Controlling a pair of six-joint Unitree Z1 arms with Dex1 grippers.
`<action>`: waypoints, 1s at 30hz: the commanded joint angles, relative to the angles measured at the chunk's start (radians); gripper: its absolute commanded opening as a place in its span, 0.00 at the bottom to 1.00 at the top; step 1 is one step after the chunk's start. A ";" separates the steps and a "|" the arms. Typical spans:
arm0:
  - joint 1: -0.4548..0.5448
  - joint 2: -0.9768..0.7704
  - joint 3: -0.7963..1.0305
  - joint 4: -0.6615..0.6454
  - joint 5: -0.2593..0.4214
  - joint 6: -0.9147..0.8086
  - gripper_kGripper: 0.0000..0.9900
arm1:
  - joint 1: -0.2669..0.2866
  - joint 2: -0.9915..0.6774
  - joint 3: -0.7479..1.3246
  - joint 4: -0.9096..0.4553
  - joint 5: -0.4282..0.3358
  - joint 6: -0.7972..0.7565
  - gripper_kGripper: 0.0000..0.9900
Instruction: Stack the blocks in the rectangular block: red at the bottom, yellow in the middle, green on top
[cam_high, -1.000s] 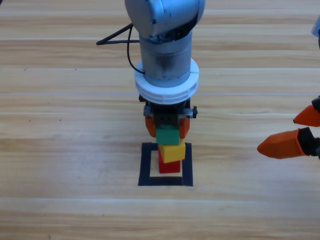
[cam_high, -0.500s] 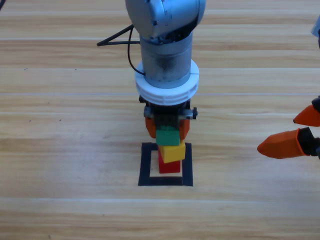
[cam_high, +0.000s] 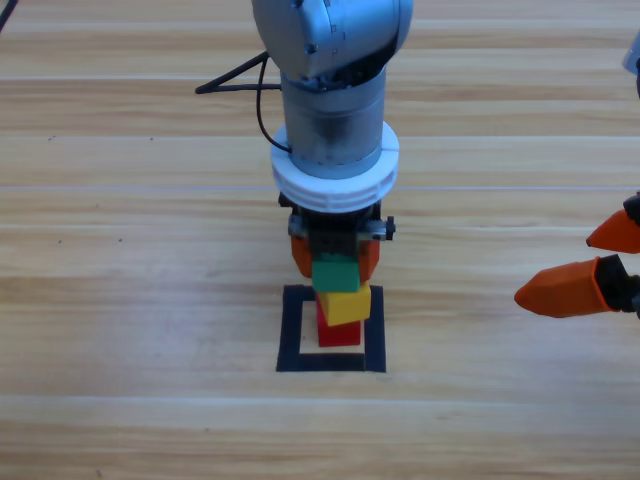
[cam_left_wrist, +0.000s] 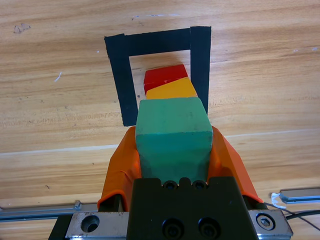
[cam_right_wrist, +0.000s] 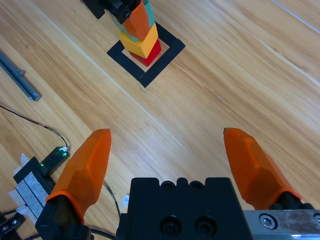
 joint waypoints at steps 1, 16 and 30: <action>-0.029 0.036 0.011 0.008 0.016 -0.001 0.54 | -0.029 0.012 0.010 -0.004 0.022 -0.001 1.00; -0.030 -0.028 -0.027 0.015 0.033 0.001 0.76 | -0.029 -0.026 -0.002 0.027 0.051 -0.001 1.00; -0.063 -0.571 0.372 -0.095 0.216 -0.027 0.94 | -0.029 -0.005 -0.001 0.027 0.047 -0.005 1.00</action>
